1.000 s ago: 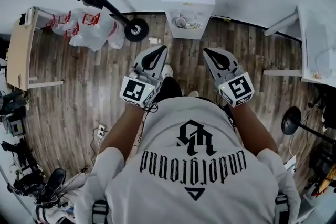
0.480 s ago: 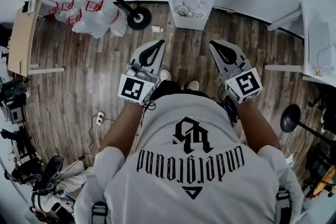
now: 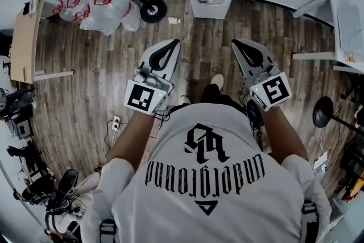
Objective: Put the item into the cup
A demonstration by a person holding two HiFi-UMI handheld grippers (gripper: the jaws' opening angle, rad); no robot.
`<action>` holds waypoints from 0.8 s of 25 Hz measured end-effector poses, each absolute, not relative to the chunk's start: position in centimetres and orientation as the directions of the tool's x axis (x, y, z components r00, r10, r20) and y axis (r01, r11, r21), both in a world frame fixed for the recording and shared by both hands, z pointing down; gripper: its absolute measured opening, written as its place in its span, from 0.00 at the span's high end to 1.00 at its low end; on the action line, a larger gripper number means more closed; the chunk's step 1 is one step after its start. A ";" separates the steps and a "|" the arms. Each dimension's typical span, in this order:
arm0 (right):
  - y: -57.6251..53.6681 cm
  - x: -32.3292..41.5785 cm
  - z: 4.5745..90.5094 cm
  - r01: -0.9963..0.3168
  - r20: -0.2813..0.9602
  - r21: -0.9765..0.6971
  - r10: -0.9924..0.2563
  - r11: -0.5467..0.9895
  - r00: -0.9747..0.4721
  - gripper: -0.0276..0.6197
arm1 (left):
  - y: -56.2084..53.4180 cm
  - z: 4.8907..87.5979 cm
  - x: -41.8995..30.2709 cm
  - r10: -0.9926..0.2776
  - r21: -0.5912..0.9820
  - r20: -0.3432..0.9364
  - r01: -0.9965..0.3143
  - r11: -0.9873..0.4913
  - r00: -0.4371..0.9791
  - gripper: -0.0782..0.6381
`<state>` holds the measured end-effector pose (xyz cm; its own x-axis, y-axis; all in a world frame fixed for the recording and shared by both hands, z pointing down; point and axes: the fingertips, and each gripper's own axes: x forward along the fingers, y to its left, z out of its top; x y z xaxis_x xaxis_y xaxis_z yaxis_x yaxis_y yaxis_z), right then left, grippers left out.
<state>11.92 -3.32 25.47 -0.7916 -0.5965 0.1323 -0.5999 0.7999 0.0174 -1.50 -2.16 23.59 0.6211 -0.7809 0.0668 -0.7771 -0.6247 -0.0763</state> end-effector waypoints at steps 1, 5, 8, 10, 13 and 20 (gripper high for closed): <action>-2.2 11.5 25.4 -0.603 0.131 0.017 -0.600 0.798 -0.789 0.95 | -1.0 23.3 -1.8 -0.773 -0.062 0.070 -0.771 -0.634 0.631 0.88; 2.3 10.0 25.2 -0.624 0.135 0.027 -0.621 0.781 -0.772 0.95 | 4.2 22.7 -3.7 -0.741 -0.057 0.075 -0.739 -0.671 0.667 0.88; 6.0 8.6 24.5 -0.641 0.136 0.046 -0.641 0.766 -0.756 0.95 | 8.0 22.1 -5.7 -0.727 -0.056 0.061 -0.725 -0.687 0.684 0.88; 8.7 7.2 23.8 -0.648 0.135 0.054 -0.649 0.759 -0.749 0.95 | 10.6 21.6 -7.3 -0.722 -0.058 0.043 -0.720 -0.692 0.690 0.88; 12.6 5.6 23.4 -0.663 0.122 0.051 -0.664 0.746 -0.738 0.95 | 14.4 21.3 -9.3 -0.707 -0.062 0.035 -0.704 -0.707 0.707 0.88; 20.1 3.2 23.1 -0.684 0.104 0.042 -0.684 0.728 -0.722 0.95 | 20.9 21.7 -11.6 -0.690 -0.060 0.027 -0.688 -0.724 0.724 0.88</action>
<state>3.21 20.14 23.07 -0.7221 -0.6840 0.1036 -0.6839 0.7284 0.0417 -11.63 20.89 21.67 0.7236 -0.6898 0.0267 -0.6876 -0.7236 -0.0601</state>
